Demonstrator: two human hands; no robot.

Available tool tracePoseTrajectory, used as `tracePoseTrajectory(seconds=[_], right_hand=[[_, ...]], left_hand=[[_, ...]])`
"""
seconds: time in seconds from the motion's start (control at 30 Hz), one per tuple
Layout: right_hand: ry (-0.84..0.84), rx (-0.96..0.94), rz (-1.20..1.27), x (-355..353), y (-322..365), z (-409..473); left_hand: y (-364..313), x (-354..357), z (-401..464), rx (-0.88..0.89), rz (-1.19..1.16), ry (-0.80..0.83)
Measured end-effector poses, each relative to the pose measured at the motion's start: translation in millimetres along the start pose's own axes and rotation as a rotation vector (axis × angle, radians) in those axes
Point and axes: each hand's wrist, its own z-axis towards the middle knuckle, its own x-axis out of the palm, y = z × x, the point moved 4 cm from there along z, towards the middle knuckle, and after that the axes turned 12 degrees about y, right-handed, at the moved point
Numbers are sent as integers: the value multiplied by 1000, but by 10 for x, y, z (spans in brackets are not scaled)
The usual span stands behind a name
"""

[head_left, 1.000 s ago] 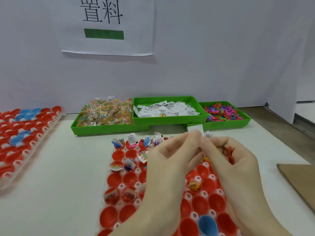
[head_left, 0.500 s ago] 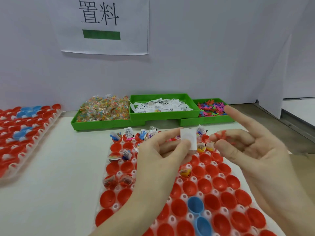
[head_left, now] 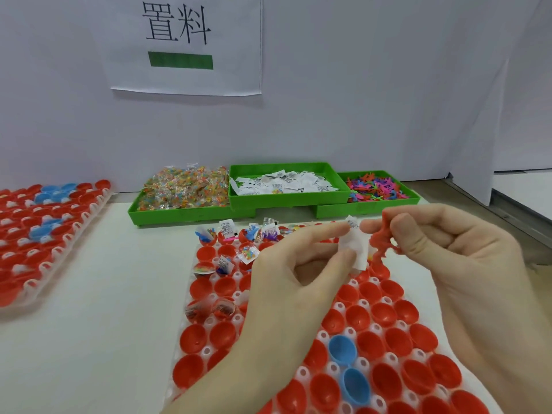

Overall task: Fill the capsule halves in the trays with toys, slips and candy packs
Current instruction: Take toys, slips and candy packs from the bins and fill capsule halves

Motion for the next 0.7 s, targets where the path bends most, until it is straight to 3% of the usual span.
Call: tracePoseTrajectory(seconds=[0.37,0.47,0.6,0.7], right_hand=[[-40,-17,-190,12,-113,97],[-38,-54,-250,42,-108,141],[29,-43,-225,5,-123,199],[163,21,-262,-56,-138,244]], left_hand=[[-75,-6,36,57,-63,65],[-47,-36,82,58,11,39],[-14,-80,148,39,26,40],[24,-112,216,-13,55,132]])
